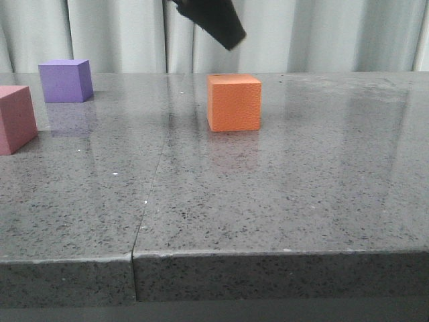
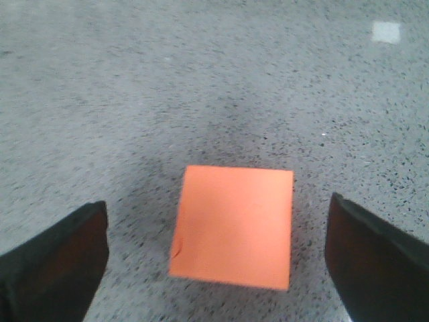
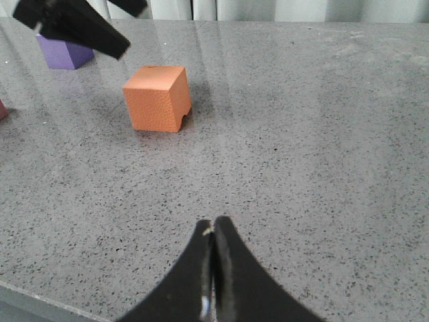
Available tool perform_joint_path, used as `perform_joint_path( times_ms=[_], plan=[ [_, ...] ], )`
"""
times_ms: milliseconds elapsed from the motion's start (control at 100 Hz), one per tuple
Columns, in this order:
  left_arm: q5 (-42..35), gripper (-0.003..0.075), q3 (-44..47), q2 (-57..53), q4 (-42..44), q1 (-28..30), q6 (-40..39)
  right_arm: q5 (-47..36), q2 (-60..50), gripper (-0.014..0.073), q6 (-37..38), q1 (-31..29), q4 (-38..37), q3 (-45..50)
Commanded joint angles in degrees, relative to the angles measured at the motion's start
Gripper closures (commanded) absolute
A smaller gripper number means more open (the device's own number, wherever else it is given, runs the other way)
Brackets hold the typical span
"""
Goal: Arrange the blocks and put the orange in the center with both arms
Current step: 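Lower the left gripper onto the orange cube and grasp it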
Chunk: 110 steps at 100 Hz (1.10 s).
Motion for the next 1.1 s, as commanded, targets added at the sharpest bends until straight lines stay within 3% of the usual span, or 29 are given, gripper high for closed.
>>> perform_joint_path(
  times_ms=[0, 670, 740, 890, 1010, 1090],
  plan=[
    [-2.1, 0.0104, -2.2, -1.8, -2.4, -1.3, 0.9, -4.8, 0.4, 0.0663, -0.7, -0.1, -0.5, -1.5],
    [-3.2, 0.0107, -2.2, 6.3, -2.2, -1.9, 2.0, -4.8, 0.4, 0.0663, -0.7, -0.1, -0.5, -1.5],
    [-3.2, 0.0164, -2.2, 6.3, -2.2, -1.9, 2.1, -4.8, 0.4, 0.0663, -0.7, -0.1, -0.5, -1.5],
    [-2.7, 0.0394, -2.5, 6.3, -2.2, -1.9, 2.1, -4.8, 0.4, 0.0663, -0.7, -0.1, -0.5, -1.5],
    [-1.4, 0.0412, -3.3, 6.2, -2.2, -1.9, 1.6, -4.8, 0.4, 0.0663, -0.7, -0.1, -0.5, -1.5],
    [-0.1, 0.0405, -4.6, 5.6, -0.8, -1.9, -3.1, -4.8, 0.4, 0.0663, -0.7, -0.1, -0.5, -1.5]
  ],
)
